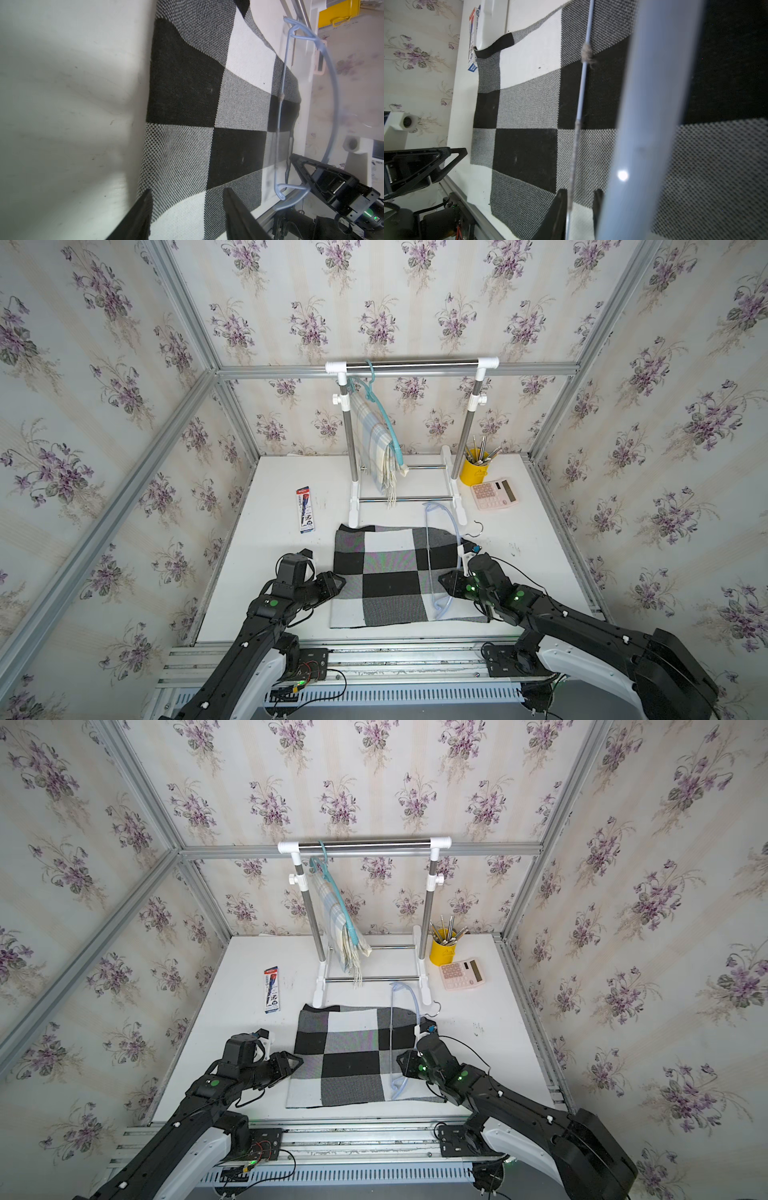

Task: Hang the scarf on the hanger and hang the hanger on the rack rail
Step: Pick up the hanger from the clothesline, then hang the scarf on the hanger.

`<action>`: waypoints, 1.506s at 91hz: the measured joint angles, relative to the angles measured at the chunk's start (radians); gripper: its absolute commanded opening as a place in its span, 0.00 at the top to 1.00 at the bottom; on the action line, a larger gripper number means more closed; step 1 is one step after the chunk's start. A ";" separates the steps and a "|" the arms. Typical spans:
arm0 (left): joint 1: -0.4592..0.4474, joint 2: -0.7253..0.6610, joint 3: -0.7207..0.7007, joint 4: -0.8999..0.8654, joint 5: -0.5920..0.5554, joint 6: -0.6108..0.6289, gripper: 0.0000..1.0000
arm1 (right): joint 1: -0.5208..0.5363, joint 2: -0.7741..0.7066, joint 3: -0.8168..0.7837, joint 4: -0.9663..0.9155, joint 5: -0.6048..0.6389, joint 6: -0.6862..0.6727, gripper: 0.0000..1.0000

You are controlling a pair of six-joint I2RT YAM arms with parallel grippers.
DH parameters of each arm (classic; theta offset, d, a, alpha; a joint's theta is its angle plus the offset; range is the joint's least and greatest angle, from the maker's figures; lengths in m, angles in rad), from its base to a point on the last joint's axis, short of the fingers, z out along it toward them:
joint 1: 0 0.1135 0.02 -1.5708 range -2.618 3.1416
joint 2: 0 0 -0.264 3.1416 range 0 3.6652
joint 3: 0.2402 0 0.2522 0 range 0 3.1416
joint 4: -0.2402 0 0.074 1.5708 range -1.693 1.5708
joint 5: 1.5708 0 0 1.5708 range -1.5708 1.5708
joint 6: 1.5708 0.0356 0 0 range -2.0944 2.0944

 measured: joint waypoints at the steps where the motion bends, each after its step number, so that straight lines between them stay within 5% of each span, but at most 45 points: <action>1: 0.000 0.001 0.000 0.000 0.000 0.001 0.44 | 0.000 0.000 0.002 -0.005 0.004 -0.005 0.80; 12: 0.000 0.005 0.000 0.000 0.000 0.005 0.44 | 0.000 -0.006 0.024 -0.035 0.037 -0.034 1.00; 57: 0.000 0.016 0.031 -0.054 -0.140 -0.009 0.36 | 0.022 -0.078 0.060 0.032 -0.190 0.117 1.00; 99: 0.000 0.085 -0.007 -0.023 -0.201 -0.063 0.36 | 0.245 0.219 0.111 0.286 -0.168 0.237 1.00; 110: 0.000 0.161 -0.024 0.106 -0.158 -0.074 0.43 | 0.312 0.302 0.099 0.342 -0.111 0.258 1.00; 131: -0.016 0.418 -0.026 0.363 0.027 -0.088 0.99 | 0.334 0.330 0.053 0.367 -0.026 0.299 1.00; 137: -0.029 0.460 -0.027 0.419 0.077 -0.094 1.00 | 0.336 0.322 0.051 0.365 -0.007 0.302 1.00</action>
